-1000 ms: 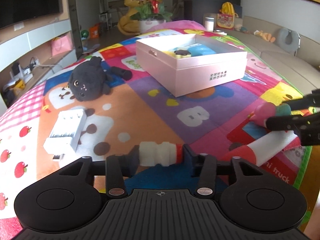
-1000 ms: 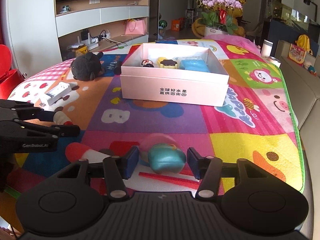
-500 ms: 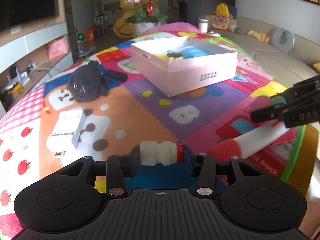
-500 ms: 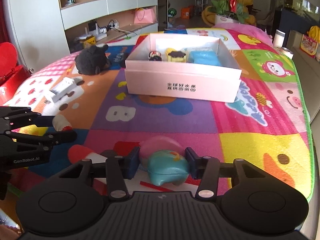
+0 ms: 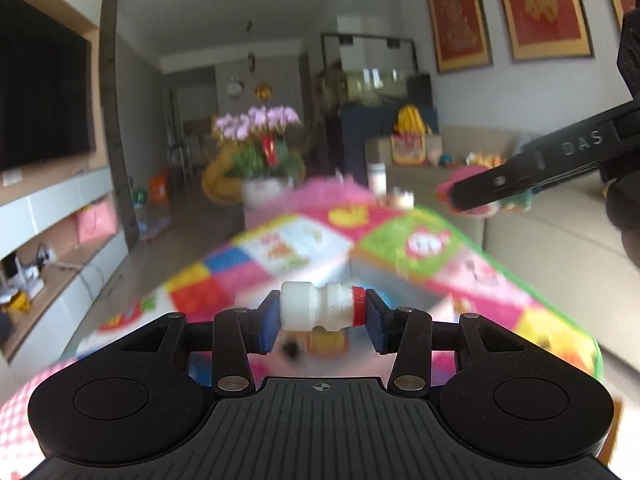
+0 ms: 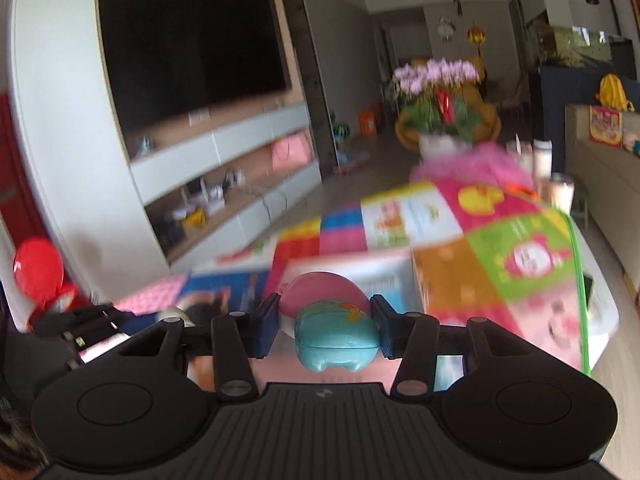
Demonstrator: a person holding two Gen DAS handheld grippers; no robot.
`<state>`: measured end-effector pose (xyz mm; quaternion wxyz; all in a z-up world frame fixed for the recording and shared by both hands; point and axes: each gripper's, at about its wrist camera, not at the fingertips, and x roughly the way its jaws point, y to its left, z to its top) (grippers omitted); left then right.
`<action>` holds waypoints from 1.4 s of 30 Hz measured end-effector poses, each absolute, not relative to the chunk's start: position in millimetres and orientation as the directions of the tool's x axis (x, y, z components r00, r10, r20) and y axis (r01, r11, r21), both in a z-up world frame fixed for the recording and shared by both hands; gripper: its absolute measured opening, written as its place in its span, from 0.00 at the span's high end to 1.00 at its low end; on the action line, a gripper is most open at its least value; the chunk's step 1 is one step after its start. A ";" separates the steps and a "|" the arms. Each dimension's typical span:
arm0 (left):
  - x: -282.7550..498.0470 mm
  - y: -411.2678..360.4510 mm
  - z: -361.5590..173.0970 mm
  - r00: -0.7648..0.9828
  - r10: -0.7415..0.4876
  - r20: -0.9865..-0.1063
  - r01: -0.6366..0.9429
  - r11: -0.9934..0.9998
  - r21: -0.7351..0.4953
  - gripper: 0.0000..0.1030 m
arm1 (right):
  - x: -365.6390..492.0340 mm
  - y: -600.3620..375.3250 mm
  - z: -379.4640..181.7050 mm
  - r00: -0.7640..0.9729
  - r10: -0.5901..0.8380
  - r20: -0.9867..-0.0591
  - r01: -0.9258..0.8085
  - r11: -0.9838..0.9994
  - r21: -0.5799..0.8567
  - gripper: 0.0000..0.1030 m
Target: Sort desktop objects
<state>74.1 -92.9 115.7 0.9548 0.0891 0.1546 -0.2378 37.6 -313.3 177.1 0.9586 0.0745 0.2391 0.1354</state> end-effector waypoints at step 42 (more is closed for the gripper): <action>37.4 60.9 -6.3 0.823 -0.152 -0.547 0.058 0.981 -0.186 0.03 | 262.2 -37.4 34.2 0.591 0.026 -0.806 -0.334 0.917 -0.215 0.75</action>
